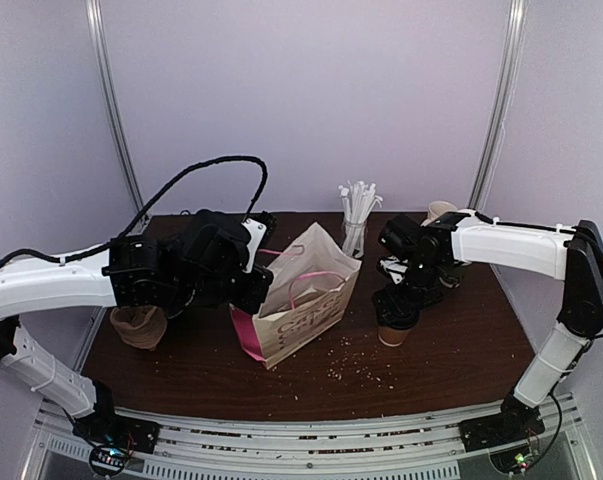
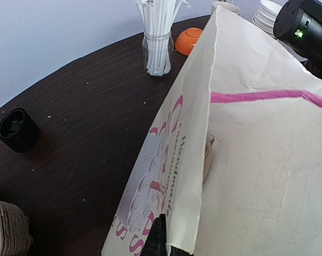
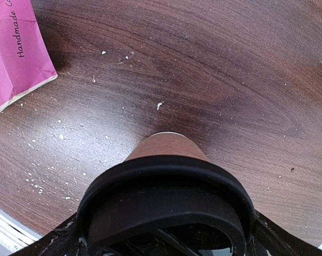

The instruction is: Pack the takeout coffee

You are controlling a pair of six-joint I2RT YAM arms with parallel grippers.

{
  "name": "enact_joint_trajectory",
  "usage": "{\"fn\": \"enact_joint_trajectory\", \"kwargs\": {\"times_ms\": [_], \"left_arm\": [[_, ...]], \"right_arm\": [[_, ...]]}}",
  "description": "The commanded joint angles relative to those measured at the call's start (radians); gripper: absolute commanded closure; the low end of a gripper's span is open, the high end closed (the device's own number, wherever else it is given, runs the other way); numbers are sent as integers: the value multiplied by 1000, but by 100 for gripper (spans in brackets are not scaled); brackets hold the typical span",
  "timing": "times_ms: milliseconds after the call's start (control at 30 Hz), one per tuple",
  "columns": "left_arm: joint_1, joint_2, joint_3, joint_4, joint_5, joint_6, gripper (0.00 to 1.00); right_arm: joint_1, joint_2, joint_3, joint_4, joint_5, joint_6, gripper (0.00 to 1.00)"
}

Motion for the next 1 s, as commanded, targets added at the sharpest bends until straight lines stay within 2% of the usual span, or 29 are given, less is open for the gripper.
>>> {"fn": "enact_joint_trajectory", "kwargs": {"times_ms": [0,967], "left_arm": [[0,5,-27,-27,18,-7,100],[0,8,-28,-26,19,-9,100]], "right_arm": [[7,6,-18,-6,-6,1,1],[6,10,-65,62,4,21,2]]}}
